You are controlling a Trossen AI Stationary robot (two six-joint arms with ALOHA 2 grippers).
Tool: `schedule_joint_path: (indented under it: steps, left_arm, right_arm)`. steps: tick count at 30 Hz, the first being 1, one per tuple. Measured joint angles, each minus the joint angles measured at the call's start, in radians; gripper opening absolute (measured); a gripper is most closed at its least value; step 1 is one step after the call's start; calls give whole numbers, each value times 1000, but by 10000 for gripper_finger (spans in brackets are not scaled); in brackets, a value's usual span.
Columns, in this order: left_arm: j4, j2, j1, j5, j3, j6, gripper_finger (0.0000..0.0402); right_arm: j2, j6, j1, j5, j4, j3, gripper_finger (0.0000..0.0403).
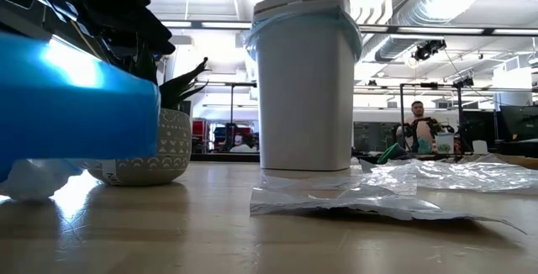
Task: Place trash/remove bag and relplace
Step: Put the white paper into the trash bin
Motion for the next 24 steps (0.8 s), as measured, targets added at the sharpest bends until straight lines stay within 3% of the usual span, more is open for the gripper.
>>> schedule_joint_path:
  steps: [6, 12, 18, 24]
  left_arm:
    - [0, 2, 0, 0, 0, -8, 80]
    - [3, 13, 0, -16, 0, -7, 80]
    - [36, 65, 0, -14, 0, -8, 80]
    - [93, 145, 0, 37, -1, -38, 80]
  right_arm:
    - [29, 119, 214, -44, -15, 0, 161]
    - [167, 299, 376, -38, -80, 0, 160]
    - [363, 426, 427, -42, -114, -2, 160]
    - [523, 474, 413, -261, -63, -2, 160]
